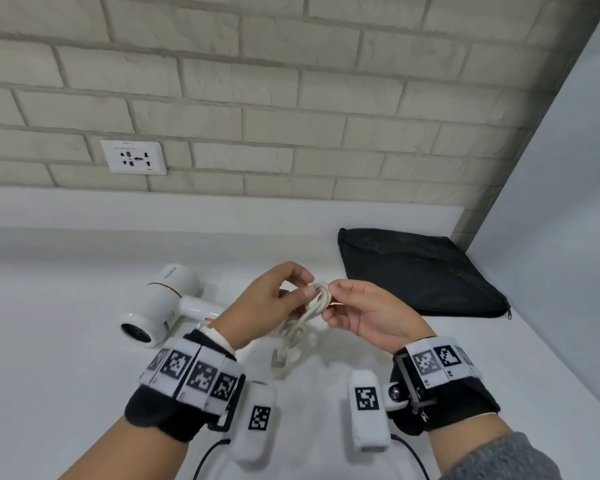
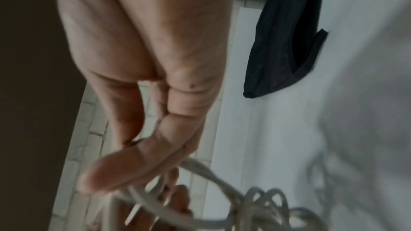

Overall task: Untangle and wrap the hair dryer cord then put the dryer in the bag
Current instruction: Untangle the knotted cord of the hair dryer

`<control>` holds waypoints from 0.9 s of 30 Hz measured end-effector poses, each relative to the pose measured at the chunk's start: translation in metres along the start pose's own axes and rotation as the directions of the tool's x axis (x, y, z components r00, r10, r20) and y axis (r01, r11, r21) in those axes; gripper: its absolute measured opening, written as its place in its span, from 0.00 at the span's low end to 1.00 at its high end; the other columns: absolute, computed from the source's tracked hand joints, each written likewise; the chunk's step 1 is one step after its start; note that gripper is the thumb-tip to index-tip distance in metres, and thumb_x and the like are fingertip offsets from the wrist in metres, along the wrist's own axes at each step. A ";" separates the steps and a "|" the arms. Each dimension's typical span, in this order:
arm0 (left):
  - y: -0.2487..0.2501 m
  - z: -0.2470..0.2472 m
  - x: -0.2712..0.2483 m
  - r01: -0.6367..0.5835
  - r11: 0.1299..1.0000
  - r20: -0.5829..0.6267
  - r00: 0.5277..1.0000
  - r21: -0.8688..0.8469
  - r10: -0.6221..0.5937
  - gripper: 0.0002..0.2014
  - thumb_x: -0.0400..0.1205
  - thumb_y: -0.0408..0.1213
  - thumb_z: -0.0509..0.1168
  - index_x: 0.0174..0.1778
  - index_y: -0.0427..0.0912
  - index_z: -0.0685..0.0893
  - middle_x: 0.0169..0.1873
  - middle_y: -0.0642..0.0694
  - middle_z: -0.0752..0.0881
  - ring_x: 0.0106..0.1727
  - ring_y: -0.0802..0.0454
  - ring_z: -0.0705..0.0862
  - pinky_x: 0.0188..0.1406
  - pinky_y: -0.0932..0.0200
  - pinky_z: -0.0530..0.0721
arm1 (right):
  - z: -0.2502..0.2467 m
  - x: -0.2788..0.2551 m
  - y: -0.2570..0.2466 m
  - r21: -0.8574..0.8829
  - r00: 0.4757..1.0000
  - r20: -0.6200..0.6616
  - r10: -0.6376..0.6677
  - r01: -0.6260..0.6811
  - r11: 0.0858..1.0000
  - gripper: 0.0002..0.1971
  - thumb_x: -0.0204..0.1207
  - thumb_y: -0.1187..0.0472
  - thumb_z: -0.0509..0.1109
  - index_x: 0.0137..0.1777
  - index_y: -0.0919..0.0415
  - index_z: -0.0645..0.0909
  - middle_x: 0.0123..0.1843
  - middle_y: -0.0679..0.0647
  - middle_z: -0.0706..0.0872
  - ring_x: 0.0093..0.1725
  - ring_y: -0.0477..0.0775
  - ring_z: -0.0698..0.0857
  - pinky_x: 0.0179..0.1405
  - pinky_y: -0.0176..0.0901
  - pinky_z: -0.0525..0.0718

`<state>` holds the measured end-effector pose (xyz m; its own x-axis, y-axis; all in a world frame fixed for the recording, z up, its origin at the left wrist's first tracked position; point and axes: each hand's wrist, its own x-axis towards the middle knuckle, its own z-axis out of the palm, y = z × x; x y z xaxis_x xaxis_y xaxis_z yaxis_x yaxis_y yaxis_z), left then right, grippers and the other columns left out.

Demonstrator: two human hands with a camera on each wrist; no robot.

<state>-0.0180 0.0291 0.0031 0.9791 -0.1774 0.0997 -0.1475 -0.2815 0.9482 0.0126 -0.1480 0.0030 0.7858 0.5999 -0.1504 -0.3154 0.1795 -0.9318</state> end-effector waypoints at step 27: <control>0.011 0.020 -0.018 -0.354 0.841 -0.386 0.768 0.409 0.511 0.09 0.77 0.43 0.68 0.45 0.43 0.89 0.40 0.53 0.77 0.42 0.56 0.81 0.36 0.73 0.82 | 0.033 -0.003 -0.007 0.260 0.982 -0.099 -0.158 0.179 0.949 0.10 0.75 0.75 0.55 0.37 0.66 0.75 0.35 0.59 0.84 0.31 0.50 0.83 0.32 0.38 0.85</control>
<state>-0.0398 0.0097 0.0057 0.7309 0.0839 0.6774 -0.5277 -0.5599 0.6388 -0.0052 -0.1249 0.0210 0.8745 0.4838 -0.0329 -0.2968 0.4803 -0.8253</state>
